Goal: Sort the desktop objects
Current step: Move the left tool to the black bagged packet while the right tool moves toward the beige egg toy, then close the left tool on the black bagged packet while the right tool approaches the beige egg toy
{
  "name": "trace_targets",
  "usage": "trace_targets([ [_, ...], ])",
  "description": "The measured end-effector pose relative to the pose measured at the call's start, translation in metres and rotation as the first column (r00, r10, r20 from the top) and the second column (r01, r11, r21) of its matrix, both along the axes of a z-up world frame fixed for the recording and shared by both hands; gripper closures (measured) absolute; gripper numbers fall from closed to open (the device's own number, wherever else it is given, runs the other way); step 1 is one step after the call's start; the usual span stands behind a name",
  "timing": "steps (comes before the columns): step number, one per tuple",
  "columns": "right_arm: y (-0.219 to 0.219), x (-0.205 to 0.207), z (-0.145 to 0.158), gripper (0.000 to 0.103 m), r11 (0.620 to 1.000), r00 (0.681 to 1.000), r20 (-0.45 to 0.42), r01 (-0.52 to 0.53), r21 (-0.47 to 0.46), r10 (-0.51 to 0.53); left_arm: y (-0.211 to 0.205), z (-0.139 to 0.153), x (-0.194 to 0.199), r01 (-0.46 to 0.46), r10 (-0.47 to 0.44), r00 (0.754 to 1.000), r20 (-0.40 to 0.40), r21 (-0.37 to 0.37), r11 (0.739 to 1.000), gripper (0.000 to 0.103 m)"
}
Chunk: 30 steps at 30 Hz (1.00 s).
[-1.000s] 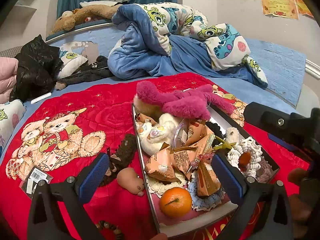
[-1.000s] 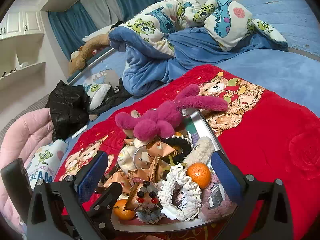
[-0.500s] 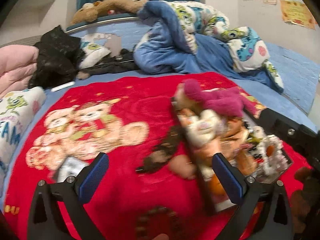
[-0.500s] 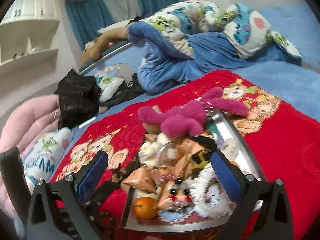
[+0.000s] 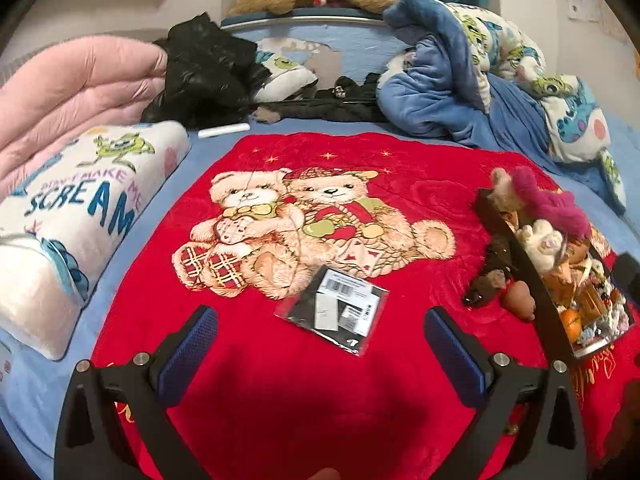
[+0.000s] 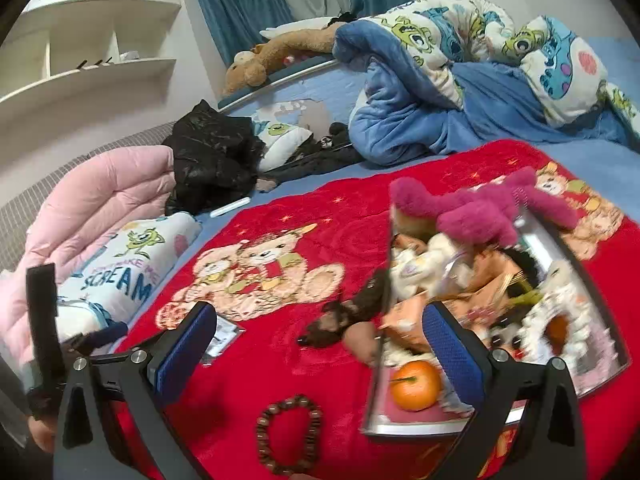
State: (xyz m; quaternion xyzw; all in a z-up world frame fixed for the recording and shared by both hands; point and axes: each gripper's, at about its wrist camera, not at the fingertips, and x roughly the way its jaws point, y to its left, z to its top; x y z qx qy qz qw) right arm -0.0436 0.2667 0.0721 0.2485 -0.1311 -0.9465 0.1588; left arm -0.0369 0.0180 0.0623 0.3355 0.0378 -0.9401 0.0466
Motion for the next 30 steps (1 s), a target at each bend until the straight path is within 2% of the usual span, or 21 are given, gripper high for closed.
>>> trace_targets([
  [3, -0.008, -0.005, -0.006, 0.000, 1.000, 1.000, 0.018, -0.019, -0.022, 0.019, -0.007, -0.005, -0.008, 0.001, -0.002, 1.000, 0.008, 0.003, 1.000, 0.000],
  [12, -0.031, -0.016, -0.017, 0.000, 0.996, 0.995, 0.049, -0.084, -0.010, 0.084, -0.007, -0.020, -0.035, 0.040, -0.039, 0.996, 0.080, -0.008, 0.999, 0.000],
  [13, -0.034, -0.018, -0.019, 0.000, 0.995, 0.994, 0.058, -0.094, -0.014, 0.095, -0.007, -0.024, -0.040, 0.063, -0.061, 0.992, 0.107, -0.011, 0.998, 0.000],
  [16, -0.041, -0.028, -0.026, 0.003, 0.991, 0.986, 0.113, -0.119, -0.060, 0.125, -0.010, -0.029, -0.046, 0.072, -0.070, 0.991, 0.116, -0.010, 0.997, 0.000],
  [20, -0.056, -0.040, -0.036, 0.008, 0.994, 0.981, 0.160, -0.111, 0.014, 0.107, -0.011, -0.039, -0.055, 0.088, -0.088, 0.987, 0.137, 0.004, 0.996, 0.000],
  [24, -0.062, -0.048, -0.052, 0.015, 0.991, 0.980, 0.189, -0.086, 0.102, 0.065, -0.005, -0.051, -0.057, 0.126, -0.122, 0.981, 0.152, -0.019, 0.992, 0.000],
  [30, -0.057, -0.060, -0.057, 0.018, 0.986, 0.982, 0.189, -0.054, 0.160, 0.023, 0.000, -0.060, -0.067, 0.158, -0.154, 0.975, 0.163, -0.014, 0.987, 0.000],
])
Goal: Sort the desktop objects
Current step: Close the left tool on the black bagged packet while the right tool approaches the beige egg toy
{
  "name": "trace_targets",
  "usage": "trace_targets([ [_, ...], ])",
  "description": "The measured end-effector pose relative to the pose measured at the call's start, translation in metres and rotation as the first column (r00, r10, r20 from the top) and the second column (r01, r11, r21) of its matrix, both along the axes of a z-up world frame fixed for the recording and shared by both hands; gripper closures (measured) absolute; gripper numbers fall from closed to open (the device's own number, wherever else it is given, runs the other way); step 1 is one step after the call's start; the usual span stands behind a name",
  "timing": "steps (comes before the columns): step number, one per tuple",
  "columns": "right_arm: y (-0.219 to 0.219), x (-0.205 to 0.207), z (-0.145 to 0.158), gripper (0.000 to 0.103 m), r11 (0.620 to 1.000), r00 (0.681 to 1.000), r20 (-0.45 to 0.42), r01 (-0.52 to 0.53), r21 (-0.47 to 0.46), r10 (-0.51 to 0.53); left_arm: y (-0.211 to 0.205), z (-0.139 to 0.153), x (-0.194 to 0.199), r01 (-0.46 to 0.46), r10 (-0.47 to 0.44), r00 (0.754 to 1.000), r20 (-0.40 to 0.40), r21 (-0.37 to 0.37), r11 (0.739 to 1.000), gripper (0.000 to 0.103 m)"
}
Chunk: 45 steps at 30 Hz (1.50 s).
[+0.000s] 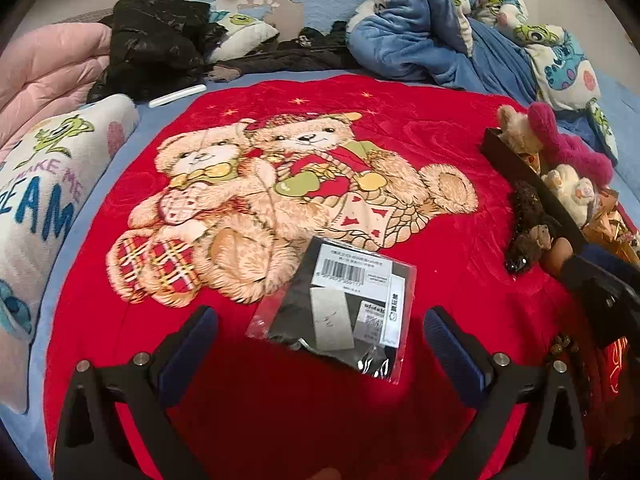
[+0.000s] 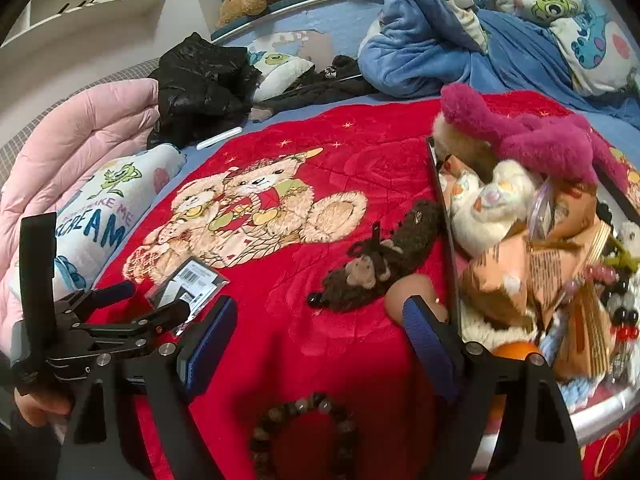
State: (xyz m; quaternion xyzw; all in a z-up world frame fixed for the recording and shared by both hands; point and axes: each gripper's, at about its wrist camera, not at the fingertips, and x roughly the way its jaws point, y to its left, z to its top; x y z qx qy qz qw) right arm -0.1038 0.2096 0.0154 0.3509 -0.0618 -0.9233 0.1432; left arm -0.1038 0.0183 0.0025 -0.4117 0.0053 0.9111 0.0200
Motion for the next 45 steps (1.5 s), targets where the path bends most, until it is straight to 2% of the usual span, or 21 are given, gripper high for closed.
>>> trace_targets([
  [2, 0.000, -0.008, -0.001, 0.018, 0.998, 1.000, -0.001, 0.029, 0.060, -0.029, 0.002, -0.004, -0.005, 0.007, -0.006, 1.000, 0.012, -0.016, 1.000, 0.000],
  [3, 0.001, -0.013, -0.003, 0.023, 0.996, 0.999, -0.001, 0.044, 0.078, -0.044, 0.003, -0.007, -0.009, 0.006, -0.006, 1.000, 0.025, -0.023, 1.000, 0.000],
  [6, 0.004, -0.019, -0.003, 0.025, 0.995, 0.998, 0.007, 0.066, 0.069, -0.066, 0.002, -0.016, -0.016, 0.005, -0.005, 0.997, 0.071, -0.011, 1.000, 0.000],
  [11, -0.017, -0.015, -0.009, 0.024, 0.968, 0.998, -0.012, 0.070, 0.240, -0.069, 0.006, -0.020, -0.019, -0.002, 0.004, 0.997, 0.072, -0.035, 0.999, 0.000],
  [15, -0.018, -0.014, -0.009, 0.020, 0.969, 0.999, -0.008, 0.045, 0.241, -0.045, 0.005, -0.020, -0.019, -0.005, 0.008, 0.998, 0.067, -0.033, 0.999, 0.000],
  [22, -0.005, -0.007, -0.003, 0.021, 0.992, 1.000, 0.003, -0.029, 0.119, 0.028, 0.004, -0.020, -0.016, -0.012, 0.013, 0.998, 0.055, -0.029, 1.000, 0.000],
  [27, -0.013, -0.005, -0.007, 0.029, 0.983, 1.000, 0.010, -0.007, 0.185, 0.005, 0.004, -0.020, -0.014, -0.012, 0.013, 0.998, 0.054, -0.024, 1.000, 0.000],
  [31, -0.019, -0.010, -0.010, 0.046, 0.946, 1.000, -0.013, 0.028, 0.322, -0.025, 0.004, -0.019, -0.014, -0.012, 0.013, 0.998, 0.055, -0.025, 1.000, 0.000],
  [35, -0.021, -0.017, -0.015, 0.052, 0.885, 0.998, -0.043, 0.059, 0.461, -0.044, 0.004, -0.019, -0.014, -0.012, 0.013, 0.998, 0.055, -0.024, 1.000, 0.000],
  [38, -0.030, -0.021, -0.022, 0.043, 0.849, 1.000, -0.023, 0.015, 0.528, -0.004, 0.004, -0.019, -0.015, -0.012, 0.013, 0.998, 0.055, -0.024, 1.000, 0.000],
  [39, -0.036, -0.021, -0.028, 0.033, 0.827, 1.000, -0.015, -0.002, 0.563, 0.013, 0.004, -0.019, -0.015, -0.012, 0.013, 0.998, 0.055, -0.024, 1.000, 0.000],
  [41, -0.047, -0.021, -0.037, 0.027, 0.775, 1.000, -0.027, 0.010, 0.632, 0.009, 0.004, -0.019, -0.015, -0.011, 0.013, 0.998, 0.055, -0.025, 1.000, 0.000],
  [42, -0.049, -0.022, -0.039, 0.026, 0.765, 1.000, -0.031, 0.020, 0.643, 0.000, 0.004, -0.019, -0.015, -0.012, 0.013, 0.998, 0.055, -0.024, 1.000, 0.000],
  [45, -0.045, -0.023, -0.037, 0.026, 0.779, 1.000, -0.021, 0.016, 0.627, -0.004, 0.004, -0.020, -0.015, -0.012, 0.013, 0.998, 0.056, -0.025, 1.000, 0.000],
])
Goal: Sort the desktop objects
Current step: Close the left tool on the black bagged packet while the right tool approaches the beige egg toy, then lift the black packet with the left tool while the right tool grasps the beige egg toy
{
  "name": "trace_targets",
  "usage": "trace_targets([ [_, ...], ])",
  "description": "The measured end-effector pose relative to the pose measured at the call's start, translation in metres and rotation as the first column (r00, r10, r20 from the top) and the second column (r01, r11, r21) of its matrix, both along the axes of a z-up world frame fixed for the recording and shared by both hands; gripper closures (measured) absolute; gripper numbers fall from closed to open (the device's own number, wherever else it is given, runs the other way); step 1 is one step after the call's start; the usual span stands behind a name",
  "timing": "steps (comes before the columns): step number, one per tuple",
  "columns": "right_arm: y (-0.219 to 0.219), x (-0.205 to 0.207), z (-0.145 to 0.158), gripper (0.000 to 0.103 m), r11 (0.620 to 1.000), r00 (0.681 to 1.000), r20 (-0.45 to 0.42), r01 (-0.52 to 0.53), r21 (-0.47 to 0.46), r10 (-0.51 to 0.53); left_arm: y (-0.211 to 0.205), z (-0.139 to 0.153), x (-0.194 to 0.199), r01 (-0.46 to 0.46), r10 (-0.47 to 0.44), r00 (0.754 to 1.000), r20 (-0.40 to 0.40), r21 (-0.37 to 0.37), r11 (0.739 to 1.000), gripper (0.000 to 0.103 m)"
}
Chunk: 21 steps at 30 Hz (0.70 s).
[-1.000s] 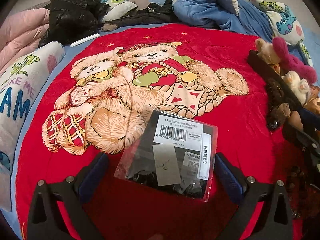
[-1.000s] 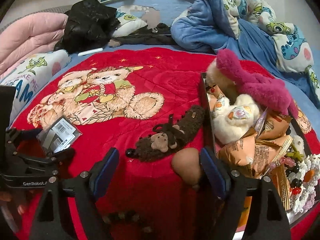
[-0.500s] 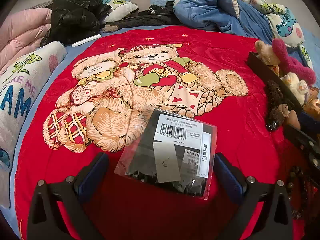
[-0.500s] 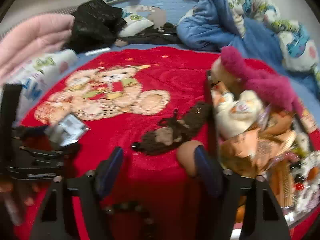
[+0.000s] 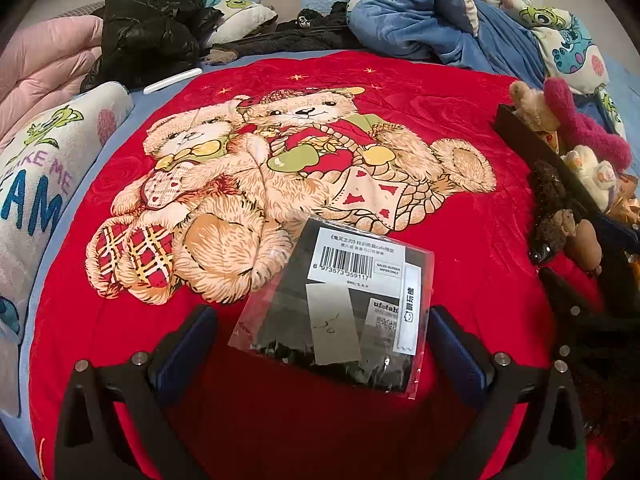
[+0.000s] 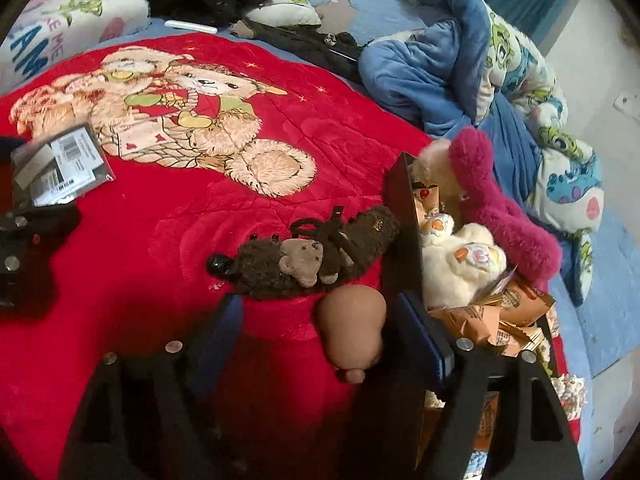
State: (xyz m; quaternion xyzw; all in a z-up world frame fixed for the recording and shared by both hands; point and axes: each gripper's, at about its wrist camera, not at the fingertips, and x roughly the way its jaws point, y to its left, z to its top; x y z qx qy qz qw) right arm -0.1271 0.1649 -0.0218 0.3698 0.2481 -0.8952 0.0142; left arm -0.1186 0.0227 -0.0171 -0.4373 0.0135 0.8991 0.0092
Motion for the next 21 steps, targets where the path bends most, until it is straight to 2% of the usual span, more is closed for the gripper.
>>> trace_targets([
  [2, -0.002, 0.000, -0.002, 0.027, 1.000, 1.000, -0.001, 0.006, 0.012, -0.006, 0.000, 0.000, 0.000, 0.002, -0.002, 1.000, 0.000, -0.003, 1.000, 0.000],
  [3, -0.003, 0.001, -0.002, 0.032, 1.000, 1.000, -0.002, 0.012, 0.016, -0.012, 0.000, 0.001, 0.000, 0.002, -0.002, 1.000, 0.000, 0.000, 1.000, 0.000],
  [4, -0.005, 0.003, -0.002, 0.042, 1.000, 1.000, -0.004, 0.014, 0.020, -0.014, -0.001, 0.001, 0.001, 0.005, -0.005, 1.000, -0.002, 0.006, 1.000, 0.001],
  [5, -0.004, 0.004, -0.003, 0.046, 0.999, 1.000, -0.004, 0.031, 0.026, -0.031, -0.001, 0.001, 0.002, 0.008, -0.008, 1.000, -0.004, 0.015, 1.000, 0.004],
  [7, -0.002, 0.005, -0.002, 0.066, 0.996, 0.997, -0.035, 0.072, 0.044, -0.071, 0.000, 0.004, 0.006, 0.017, -0.017, 1.000, -0.019, 0.017, 1.000, 0.015],
  [8, 0.001, 0.004, 0.000, 0.069, 0.996, 0.996, -0.042, 0.083, 0.033, -0.081, 0.002, 0.006, 0.007, 0.018, -0.018, 0.999, -0.028, 0.010, 1.000, 0.019],
  [10, 0.004, 0.006, 0.002, 0.069, 0.997, 0.996, -0.044, 0.077, 0.012, -0.077, 0.004, 0.008, 0.011, 0.028, -0.028, 0.999, -0.043, 0.003, 1.000, 0.035],
  [13, 0.003, 0.008, 0.003, 0.070, 0.997, 0.995, -0.058, 0.077, 0.019, -0.075, 0.010, 0.011, 0.015, 0.047, -0.048, 0.997, -0.058, -0.015, 0.999, 0.039],
  [14, 0.003, 0.010, 0.003, 0.070, 0.997, 0.995, -0.061, 0.077, 0.015, -0.076, 0.010, 0.011, 0.016, 0.053, -0.054, 0.997, -0.063, -0.014, 0.998, 0.051],
  [15, 0.005, 0.010, 0.005, 0.070, 0.997, 0.995, -0.062, 0.076, 0.004, -0.075, 0.010, 0.014, 0.017, 0.059, -0.060, 0.996, -0.070, -0.006, 0.998, 0.069],
  [16, 0.005, 0.011, 0.006, 0.071, 0.997, 0.995, -0.064, 0.075, -0.004, -0.075, 0.010, 0.015, 0.018, 0.055, -0.056, 0.996, -0.075, -0.009, 0.998, 0.094],
  [17, 0.005, 0.011, 0.007, 0.071, 0.997, 0.995, -0.064, 0.073, -0.013, -0.073, 0.010, 0.016, 0.019, 0.051, -0.051, 0.996, -0.079, -0.011, 0.999, 0.099],
  [21, 0.006, 0.016, 0.011, 0.071, 0.997, 0.995, -0.071, 0.074, -0.035, -0.076, 0.010, 0.016, 0.020, 0.062, -0.061, 0.995, -0.075, 0.008, 0.998, 0.099],
])
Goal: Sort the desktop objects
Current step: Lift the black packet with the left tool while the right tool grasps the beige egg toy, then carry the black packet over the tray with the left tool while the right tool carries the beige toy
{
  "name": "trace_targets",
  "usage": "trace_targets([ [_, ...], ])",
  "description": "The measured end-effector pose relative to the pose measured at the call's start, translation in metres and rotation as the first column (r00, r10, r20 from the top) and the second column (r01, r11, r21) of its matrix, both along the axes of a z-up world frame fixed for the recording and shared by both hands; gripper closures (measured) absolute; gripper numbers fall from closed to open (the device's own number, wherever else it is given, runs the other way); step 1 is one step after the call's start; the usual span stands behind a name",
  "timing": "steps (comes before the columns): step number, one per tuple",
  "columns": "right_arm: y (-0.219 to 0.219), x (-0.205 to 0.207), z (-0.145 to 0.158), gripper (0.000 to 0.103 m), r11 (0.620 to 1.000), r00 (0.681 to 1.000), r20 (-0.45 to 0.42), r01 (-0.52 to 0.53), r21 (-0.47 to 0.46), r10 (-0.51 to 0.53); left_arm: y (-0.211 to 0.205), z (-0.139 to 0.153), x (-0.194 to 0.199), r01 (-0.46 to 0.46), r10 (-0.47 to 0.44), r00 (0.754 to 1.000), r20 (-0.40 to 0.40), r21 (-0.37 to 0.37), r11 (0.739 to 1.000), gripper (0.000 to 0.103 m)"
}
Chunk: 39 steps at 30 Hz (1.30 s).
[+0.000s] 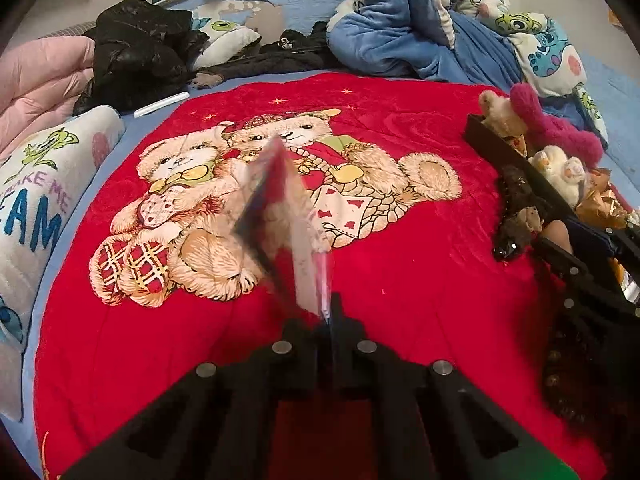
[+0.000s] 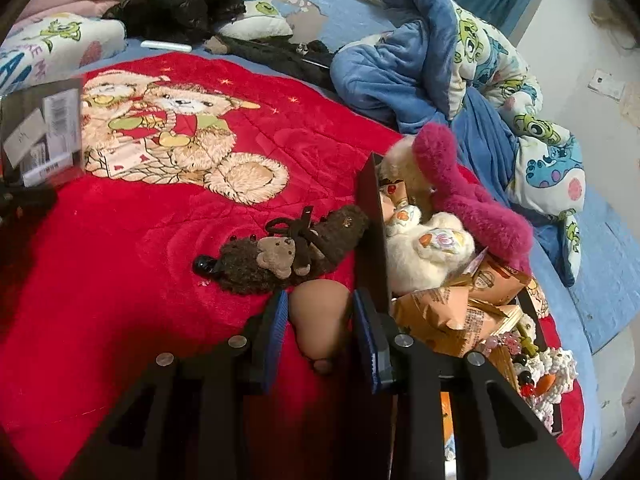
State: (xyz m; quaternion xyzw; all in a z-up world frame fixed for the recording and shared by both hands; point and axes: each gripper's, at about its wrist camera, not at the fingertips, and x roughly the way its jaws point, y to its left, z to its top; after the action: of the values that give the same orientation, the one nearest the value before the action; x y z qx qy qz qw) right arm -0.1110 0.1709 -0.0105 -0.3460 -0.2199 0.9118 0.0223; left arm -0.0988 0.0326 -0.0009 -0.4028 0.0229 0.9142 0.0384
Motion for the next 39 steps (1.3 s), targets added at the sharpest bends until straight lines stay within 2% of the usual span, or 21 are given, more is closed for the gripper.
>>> trace_targets([
  [14, 0.003, 0.024, 0.020, 0.071, 0.995, 1.000, -0.027, -0.013, -0.097, 0.010, 0.004, 0.014, 0.012, 0.022, -0.022, 0.998, -0.061, 0.002, 1.000, 0.100],
  [25, 0.010, 0.034, 0.045, 0.071, 0.981, 0.998, -0.059, -0.024, -0.191, 0.013, 0.025, 0.038, 0.031, 0.075, -0.067, 0.991, -0.115, 0.058, 0.996, 0.100],
  [30, 0.023, 0.038, 0.055, 0.071, 0.971, 0.997, -0.071, -0.019, -0.238, 0.002, 0.047, 0.046, 0.037, 0.066, -0.059, 0.990, -0.131, 0.051, 0.997, 0.100],
  [32, 0.030, 0.040, 0.060, 0.071, 0.967, 0.997, -0.075, -0.016, -0.255, -0.003, 0.056, 0.049, 0.039, 0.075, -0.065, 0.990, -0.126, 0.074, 0.994, 0.100],
  [39, 0.064, 0.048, 0.077, 0.071, 0.947, 0.994, -0.096, 0.010, -0.321, -0.044, 0.113, 0.067, 0.050, 0.147, -0.136, 0.980, -0.144, 0.065, 0.987, 0.100],
])
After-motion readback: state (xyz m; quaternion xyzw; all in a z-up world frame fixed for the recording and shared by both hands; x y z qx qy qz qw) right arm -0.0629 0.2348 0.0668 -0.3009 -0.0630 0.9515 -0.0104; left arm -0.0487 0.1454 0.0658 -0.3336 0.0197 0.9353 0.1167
